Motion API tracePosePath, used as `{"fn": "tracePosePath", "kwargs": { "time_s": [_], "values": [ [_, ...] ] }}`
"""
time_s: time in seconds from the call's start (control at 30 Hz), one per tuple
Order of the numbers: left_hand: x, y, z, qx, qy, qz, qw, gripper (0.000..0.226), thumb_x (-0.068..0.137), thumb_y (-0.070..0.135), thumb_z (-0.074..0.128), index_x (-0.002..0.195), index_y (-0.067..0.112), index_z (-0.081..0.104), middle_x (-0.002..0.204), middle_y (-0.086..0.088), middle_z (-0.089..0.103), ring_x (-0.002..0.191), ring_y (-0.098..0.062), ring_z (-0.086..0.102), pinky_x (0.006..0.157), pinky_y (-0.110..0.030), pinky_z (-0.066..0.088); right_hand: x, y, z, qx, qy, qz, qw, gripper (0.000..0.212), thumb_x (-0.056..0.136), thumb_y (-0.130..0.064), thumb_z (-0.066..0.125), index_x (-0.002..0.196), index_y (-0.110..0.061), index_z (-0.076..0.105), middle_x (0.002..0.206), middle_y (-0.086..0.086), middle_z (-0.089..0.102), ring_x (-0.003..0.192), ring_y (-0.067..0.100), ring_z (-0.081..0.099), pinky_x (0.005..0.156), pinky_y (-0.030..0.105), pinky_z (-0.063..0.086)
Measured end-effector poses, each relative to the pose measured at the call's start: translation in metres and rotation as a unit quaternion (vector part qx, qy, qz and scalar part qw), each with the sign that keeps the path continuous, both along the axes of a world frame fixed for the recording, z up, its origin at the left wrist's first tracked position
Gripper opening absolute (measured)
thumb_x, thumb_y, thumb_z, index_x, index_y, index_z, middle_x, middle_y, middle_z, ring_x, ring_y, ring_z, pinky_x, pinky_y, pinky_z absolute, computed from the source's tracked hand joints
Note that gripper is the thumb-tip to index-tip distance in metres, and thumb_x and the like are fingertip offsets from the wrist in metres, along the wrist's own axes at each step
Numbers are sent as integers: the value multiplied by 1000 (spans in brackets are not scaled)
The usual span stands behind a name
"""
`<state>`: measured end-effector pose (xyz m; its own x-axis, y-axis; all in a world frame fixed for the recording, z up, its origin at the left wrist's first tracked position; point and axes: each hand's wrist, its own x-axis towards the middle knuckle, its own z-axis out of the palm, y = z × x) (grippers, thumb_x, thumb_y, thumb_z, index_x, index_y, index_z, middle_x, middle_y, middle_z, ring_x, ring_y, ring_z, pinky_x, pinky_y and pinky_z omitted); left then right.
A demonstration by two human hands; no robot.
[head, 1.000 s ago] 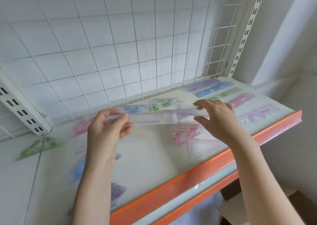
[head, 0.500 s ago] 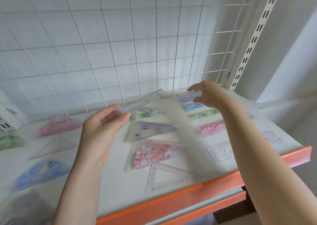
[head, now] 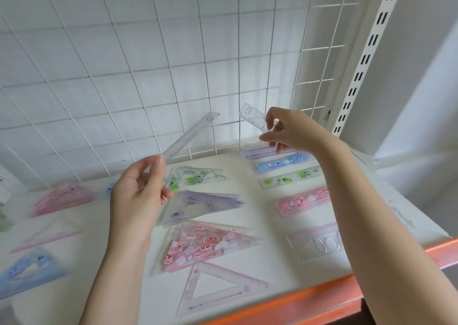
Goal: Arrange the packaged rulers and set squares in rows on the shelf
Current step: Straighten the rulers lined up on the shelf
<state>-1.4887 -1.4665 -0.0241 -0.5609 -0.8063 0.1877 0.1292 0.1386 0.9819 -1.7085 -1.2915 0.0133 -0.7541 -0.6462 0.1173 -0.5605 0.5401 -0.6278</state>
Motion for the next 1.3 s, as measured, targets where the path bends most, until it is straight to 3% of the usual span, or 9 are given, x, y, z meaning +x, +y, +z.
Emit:
{"fn": "tracePosePath", "kwargs": {
  "time_s": [0.07,0.2,0.33,0.5,0.7,0.87,1.07,1.2,1.3],
  "values": [
    [-4,4,-2,-24,2,12,1000,15,95,31,50,88,24,61,46,11,45,42,-1,48,44,-10,38,4,1,2,-6,-12,13,1000,5,93,-22,56,97,-25,55,73,-1,69,57,17,63,56,23,48],
    [-12,10,-5,-26,7,2,1000,16,97,23,48,86,21,60,42,10,47,44,-1,56,45,-10,42,13,7,3,17,10,15,1000,28,100,-37,37,125,-36,50,69,-4,53,60,14,49,56,24,38],
    [-22,12,-4,-20,1,-40,999,9,94,20,53,88,23,60,60,6,53,50,-3,61,47,-11,45,19,21,3,12,6,5,1000,46,98,-51,27,130,-26,48,115,10,62,110,27,54,84,33,40],
    [-50,10,5,-55,-73,-117,989,30,83,16,68,110,17,54,82,2,59,58,-5,59,50,-10,44,19,44,1,-9,60,-34,998,44,96,-45,44,132,-21,50,73,-1,56,70,10,54,63,24,40],
    [-106,28,2,-91,-129,-198,967,31,80,15,72,105,17,54,83,3,52,64,-10,53,57,-18,43,26,69,-10,-69,103,-108,986,25,84,-36,66,106,-25,60,71,-11,55,65,9,55,66,29,44],
    [-146,39,-17,-143,-156,-210,955,29,83,30,69,105,20,55,92,5,53,79,-10,53,68,-22,43,38,92,-16,-52,113,-157,980,7,86,-29,64,88,-31,58,68,-14,66,59,11,64,72,33,53],
    [-175,44,-37,-288,-197,-204,915,33,84,34,66,109,15,55,113,-7,49,104,-18,52,89,-27,41,48,110,-33,-30,136,-148,979,20,95,-29,51,105,-25,68,80,-3,66,80,22,59,73,35,49],
    [-183,46,-42,-382,-285,-164,864,36,85,48,60,112,24,55,118,-3,51,112,-23,48,90,-33,37,52,114,-41,0,137,-154,979,30,95,-35,48,118,-23,62,82,-2,50,81,27,56,66,30,37],
    [-183,48,-43,-409,-317,-149,843,38,86,49,57,116,25,55,122,-3,51,117,-27,43,92,-35,33,59,111,-39,25,108,-153,982,51,91,-51,44,133,-23,49,101,0,51,92,23,55,76,30,39]
  ]
}}
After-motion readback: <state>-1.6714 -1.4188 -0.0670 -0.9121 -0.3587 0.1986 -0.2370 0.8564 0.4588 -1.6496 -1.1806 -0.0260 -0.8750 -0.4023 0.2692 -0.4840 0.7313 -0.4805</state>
